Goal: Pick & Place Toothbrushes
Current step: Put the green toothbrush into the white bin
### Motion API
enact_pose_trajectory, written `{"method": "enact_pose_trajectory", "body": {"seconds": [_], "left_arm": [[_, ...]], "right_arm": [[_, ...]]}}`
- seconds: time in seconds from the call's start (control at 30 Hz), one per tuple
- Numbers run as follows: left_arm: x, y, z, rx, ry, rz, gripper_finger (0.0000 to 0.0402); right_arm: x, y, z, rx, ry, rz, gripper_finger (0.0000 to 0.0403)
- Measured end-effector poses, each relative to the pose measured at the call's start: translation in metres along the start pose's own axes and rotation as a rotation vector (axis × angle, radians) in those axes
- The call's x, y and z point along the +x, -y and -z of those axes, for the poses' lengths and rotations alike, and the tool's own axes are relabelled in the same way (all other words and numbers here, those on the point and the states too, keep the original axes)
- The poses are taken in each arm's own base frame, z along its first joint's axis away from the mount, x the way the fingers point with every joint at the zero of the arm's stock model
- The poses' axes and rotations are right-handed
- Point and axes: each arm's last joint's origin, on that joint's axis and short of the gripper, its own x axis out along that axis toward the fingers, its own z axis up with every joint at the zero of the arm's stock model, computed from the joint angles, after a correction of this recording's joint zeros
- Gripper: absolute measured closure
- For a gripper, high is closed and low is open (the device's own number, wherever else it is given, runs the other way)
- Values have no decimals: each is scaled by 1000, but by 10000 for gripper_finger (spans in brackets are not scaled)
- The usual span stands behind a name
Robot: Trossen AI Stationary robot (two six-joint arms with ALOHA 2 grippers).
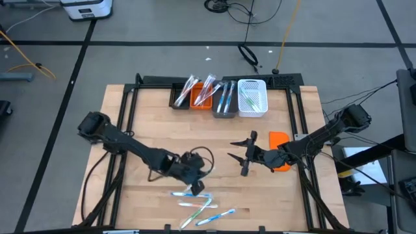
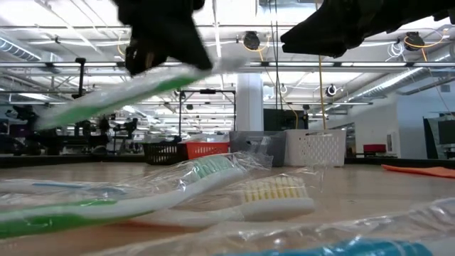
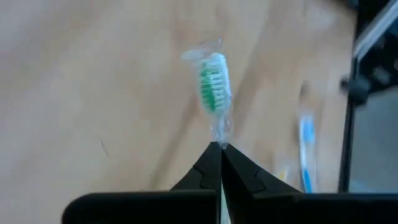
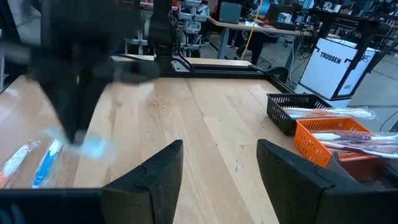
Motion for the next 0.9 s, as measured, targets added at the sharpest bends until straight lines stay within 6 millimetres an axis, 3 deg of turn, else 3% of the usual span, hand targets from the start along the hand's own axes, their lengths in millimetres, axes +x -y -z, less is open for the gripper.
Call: {"method": "enact_pose_trajectory", "body": {"seconds": [0.3, 0.53, 0.9], "left_arm": [[-37, 5, -38, 163, 387, -66, 402], [-37, 5, -64, 251, 565, -32, 402], [-26, 0, -83, 326, 658, 46, 401]], "right_arm": [[0, 0, 0, 39, 3, -6, 206], [-1, -5, -8, 75, 66, -157, 206], [-1, -5, -13, 111, 101, -168, 206]]}}
